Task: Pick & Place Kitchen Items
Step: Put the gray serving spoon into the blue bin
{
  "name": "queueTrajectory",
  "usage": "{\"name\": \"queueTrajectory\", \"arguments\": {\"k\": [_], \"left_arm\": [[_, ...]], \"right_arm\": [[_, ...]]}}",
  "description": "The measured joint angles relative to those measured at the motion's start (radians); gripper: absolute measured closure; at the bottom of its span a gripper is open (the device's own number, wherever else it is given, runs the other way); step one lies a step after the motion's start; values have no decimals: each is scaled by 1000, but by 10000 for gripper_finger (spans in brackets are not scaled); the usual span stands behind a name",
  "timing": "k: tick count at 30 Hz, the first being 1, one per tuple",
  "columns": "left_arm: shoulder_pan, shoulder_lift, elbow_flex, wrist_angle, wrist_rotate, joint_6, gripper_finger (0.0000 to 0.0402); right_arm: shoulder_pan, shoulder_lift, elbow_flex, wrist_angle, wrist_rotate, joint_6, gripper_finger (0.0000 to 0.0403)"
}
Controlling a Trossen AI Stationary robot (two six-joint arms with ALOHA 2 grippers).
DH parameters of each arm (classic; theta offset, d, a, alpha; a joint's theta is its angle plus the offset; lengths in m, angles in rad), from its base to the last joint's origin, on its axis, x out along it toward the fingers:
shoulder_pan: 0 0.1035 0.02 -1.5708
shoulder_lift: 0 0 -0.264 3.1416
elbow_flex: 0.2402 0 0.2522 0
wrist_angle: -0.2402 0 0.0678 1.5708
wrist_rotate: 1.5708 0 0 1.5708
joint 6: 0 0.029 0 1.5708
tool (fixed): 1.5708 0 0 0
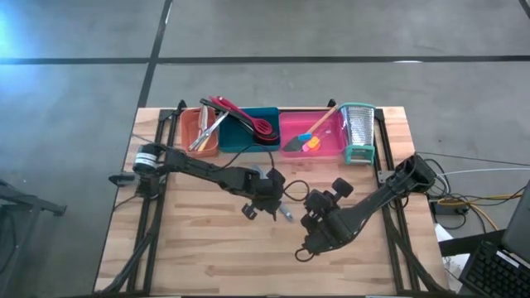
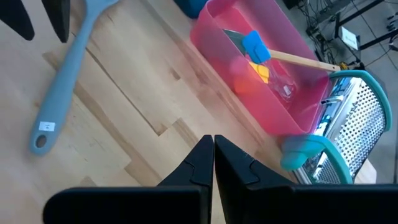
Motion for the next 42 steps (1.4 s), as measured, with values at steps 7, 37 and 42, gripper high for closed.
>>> {"name": "queueTrajectory", "arguments": {"k": [7,37,42], "left_arm": [[5,85,66,-26,43,2,268],[0,140,171,-94,50,-80,331],[-32,-26,142,-85,66,-144,331]], "right_arm": [[0,1,-3,1,0,-4,394],[-1,1,-6,3,13,-23,394],[-3,2,-7,2,12,-31,394]]}}
